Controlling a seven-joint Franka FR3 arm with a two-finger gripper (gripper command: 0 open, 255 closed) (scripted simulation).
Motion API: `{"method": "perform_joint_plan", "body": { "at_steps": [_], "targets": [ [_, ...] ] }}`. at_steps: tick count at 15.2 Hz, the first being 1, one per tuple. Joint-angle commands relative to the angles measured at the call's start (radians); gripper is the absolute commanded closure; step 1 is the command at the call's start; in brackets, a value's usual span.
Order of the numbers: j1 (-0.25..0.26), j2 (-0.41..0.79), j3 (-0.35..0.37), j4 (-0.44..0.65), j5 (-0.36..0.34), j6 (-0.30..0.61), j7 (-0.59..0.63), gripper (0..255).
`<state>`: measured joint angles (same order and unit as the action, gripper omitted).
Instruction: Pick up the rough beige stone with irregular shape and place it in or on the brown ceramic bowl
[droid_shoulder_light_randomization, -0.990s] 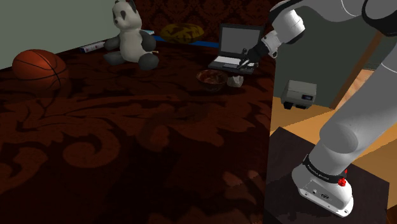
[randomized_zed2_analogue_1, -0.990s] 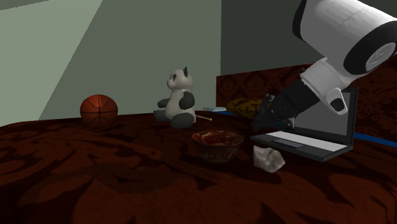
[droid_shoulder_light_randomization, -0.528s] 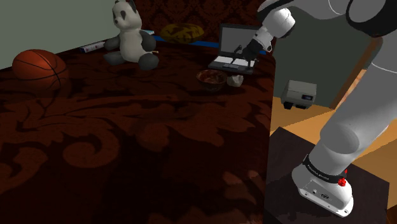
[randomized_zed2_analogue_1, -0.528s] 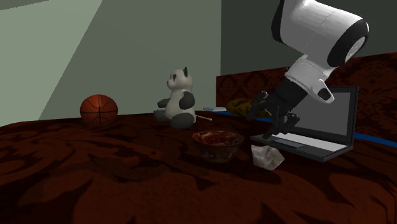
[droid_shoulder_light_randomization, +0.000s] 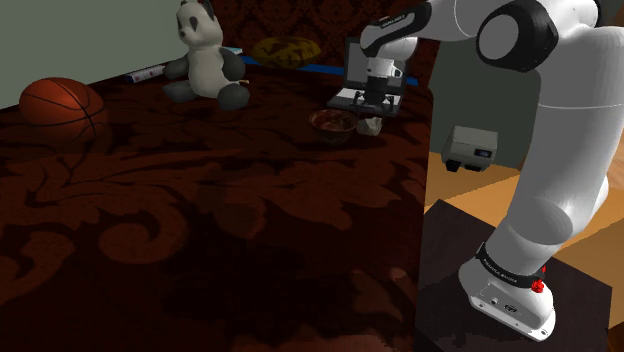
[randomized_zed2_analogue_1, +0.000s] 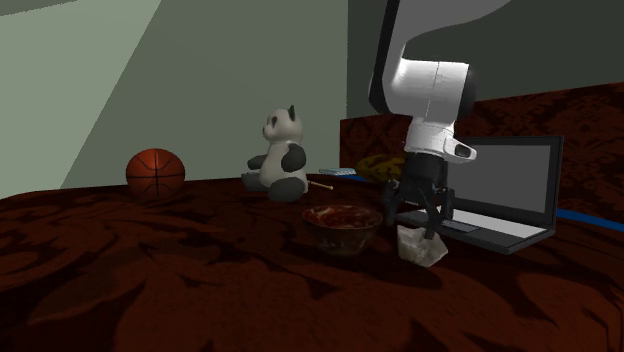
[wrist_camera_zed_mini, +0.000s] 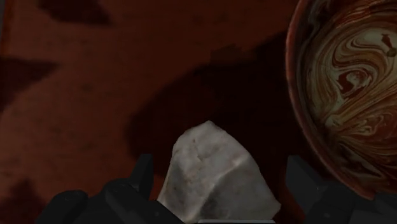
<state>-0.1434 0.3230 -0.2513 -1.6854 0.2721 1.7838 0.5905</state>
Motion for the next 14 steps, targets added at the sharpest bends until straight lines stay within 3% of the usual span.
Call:
{"method": "perform_joint_plan", "body": {
  "at_steps": [1, 12, 13, 14],
  "targets": [
    [0.005, 0.008, 0.002, -0.017, -0.004, 0.023, 0.001, 0],
    [0.01, 0.011, 0.003, -0.047, 0.0, 0.057, -0.002, 0],
    [0.01, 0.012, 0.003, -0.047, 0.001, 0.057, -0.003, 255],
    [0.01, 0.01, 0.003, -0.05, 0.0, 0.059, -0.003, 255]
  ]
}}
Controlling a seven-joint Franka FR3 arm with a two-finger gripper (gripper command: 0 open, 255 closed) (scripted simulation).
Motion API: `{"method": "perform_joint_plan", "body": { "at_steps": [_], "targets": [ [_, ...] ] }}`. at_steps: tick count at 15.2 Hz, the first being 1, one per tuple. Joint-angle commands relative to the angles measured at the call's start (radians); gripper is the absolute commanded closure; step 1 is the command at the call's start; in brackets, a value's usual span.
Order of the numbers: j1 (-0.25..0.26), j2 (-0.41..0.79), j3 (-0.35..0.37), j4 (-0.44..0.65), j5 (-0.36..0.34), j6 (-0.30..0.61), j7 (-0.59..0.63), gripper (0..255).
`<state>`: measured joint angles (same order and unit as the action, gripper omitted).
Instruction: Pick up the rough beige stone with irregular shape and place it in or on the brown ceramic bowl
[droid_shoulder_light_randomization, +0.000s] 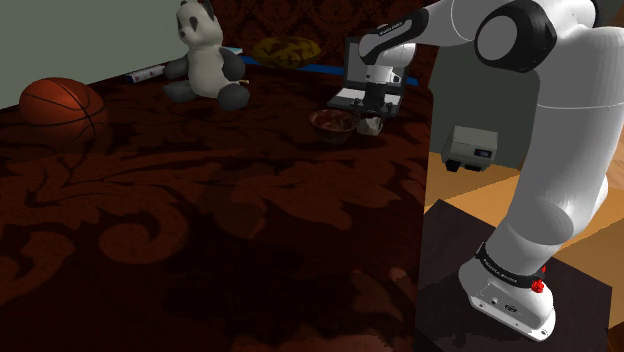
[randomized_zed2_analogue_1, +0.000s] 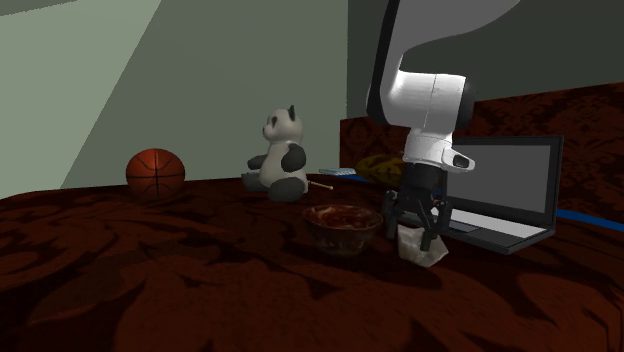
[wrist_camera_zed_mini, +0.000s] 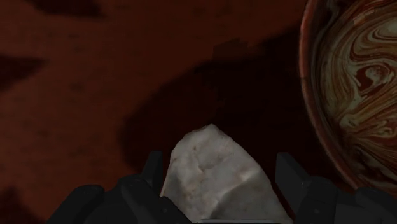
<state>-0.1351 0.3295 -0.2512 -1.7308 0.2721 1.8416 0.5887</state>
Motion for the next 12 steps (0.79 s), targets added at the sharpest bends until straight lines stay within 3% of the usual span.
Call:
{"method": "perform_joint_plan", "body": {
  "at_steps": [1, 8, 12],
  "targets": [
    [0.002, 0.003, 0.003, -0.003, 0.0, -0.002, 0.0, 255],
    [0.002, 0.004, 0.002, -0.002, 0.001, -0.001, -0.001, 255],
    [0.002, -0.013, 0.0, 0.028, -0.007, -0.047, 0.011, 255]
  ]
}}
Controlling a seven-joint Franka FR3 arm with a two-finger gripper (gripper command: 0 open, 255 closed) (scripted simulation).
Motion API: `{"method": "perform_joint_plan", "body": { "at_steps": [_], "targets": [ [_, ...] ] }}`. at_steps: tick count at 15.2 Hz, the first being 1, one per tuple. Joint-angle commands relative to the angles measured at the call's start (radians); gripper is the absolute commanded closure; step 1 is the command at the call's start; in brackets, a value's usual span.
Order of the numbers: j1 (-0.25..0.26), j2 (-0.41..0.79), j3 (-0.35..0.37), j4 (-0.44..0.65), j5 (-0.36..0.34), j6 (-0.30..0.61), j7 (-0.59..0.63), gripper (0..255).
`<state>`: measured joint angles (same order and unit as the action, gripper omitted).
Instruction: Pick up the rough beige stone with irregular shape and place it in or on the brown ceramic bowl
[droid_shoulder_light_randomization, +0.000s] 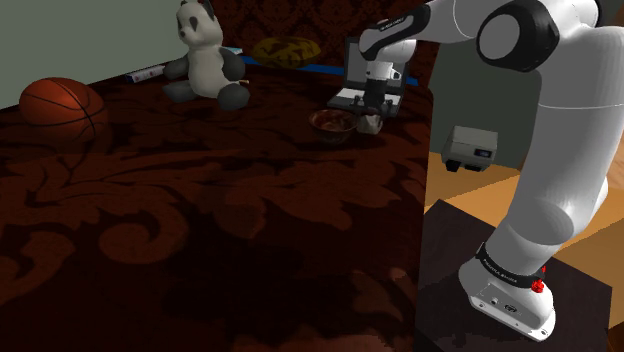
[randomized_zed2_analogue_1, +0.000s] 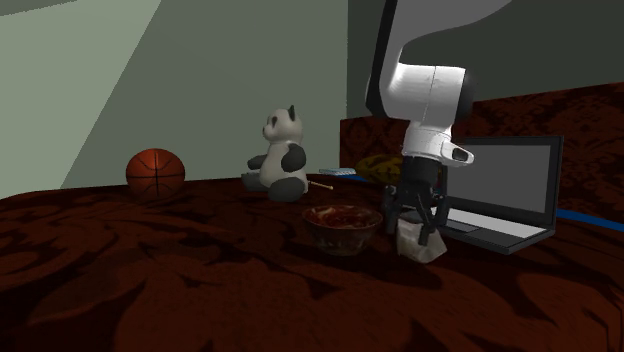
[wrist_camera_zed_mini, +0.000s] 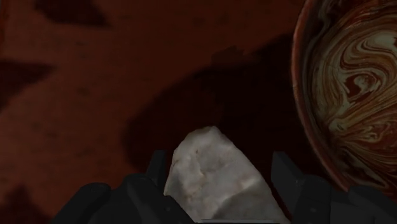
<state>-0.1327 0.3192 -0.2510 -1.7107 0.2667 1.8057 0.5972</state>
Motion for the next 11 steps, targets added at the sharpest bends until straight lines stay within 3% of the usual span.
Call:
{"method": "perform_joint_plan", "body": {
  "at_steps": [1, 11],
  "targets": [
    [0.0, -0.007, -0.001, 0.016, -0.003, -0.023, 0.005, 255],
    [-0.003, -0.035, -0.005, 0.111, -0.015, -0.143, 0.03, 255]
  ]
}}
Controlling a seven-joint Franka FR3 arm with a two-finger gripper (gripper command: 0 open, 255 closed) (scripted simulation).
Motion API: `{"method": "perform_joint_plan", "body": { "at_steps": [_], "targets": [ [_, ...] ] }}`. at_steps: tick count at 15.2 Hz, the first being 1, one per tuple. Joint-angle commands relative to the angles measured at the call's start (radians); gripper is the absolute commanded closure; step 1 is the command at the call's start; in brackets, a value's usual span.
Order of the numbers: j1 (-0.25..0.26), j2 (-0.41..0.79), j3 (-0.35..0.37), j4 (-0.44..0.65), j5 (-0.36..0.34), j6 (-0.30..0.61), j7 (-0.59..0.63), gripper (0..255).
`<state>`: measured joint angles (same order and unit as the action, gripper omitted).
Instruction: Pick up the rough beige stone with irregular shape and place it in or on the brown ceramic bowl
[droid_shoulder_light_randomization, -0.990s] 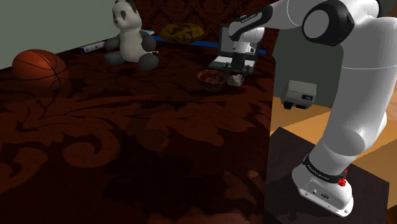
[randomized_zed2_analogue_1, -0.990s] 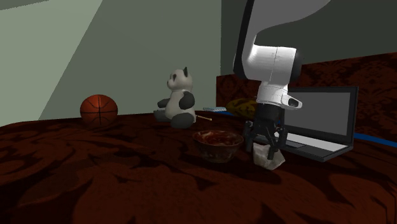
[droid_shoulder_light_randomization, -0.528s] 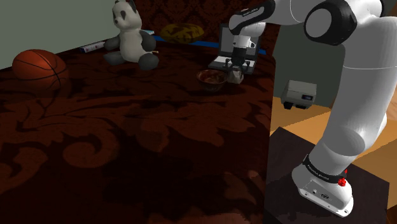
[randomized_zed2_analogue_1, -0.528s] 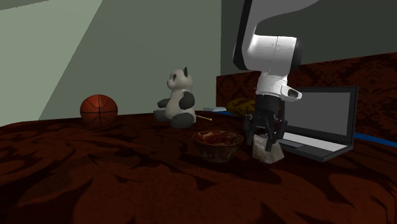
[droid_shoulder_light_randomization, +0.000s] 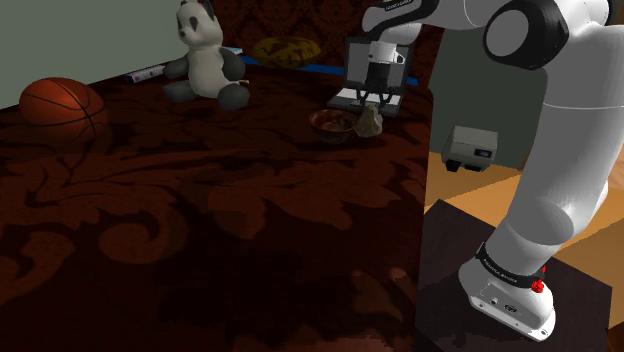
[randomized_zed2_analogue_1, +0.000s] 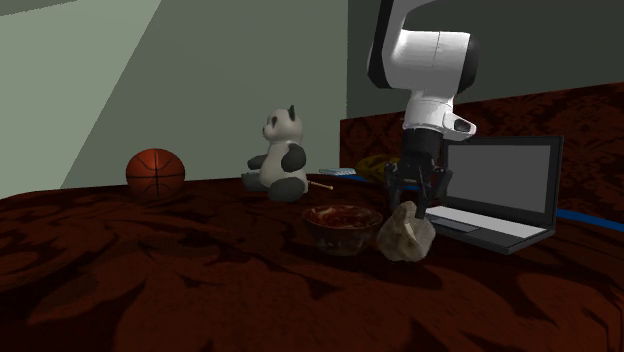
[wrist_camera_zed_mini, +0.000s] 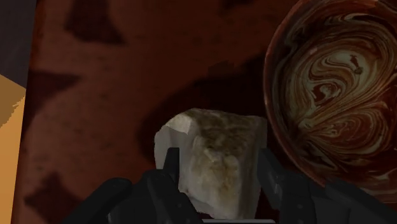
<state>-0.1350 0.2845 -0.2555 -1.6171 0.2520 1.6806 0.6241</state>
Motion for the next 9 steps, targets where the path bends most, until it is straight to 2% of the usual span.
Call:
{"method": "perform_joint_plan", "body": {
  "at_steps": [1, 9],
  "targets": [
    [-0.001, -0.002, -0.001, 0.029, -0.001, -0.03, 0.006, 255],
    [-0.007, -0.007, -0.003, 0.129, -0.004, -0.133, 0.024, 255]
  ]
}}
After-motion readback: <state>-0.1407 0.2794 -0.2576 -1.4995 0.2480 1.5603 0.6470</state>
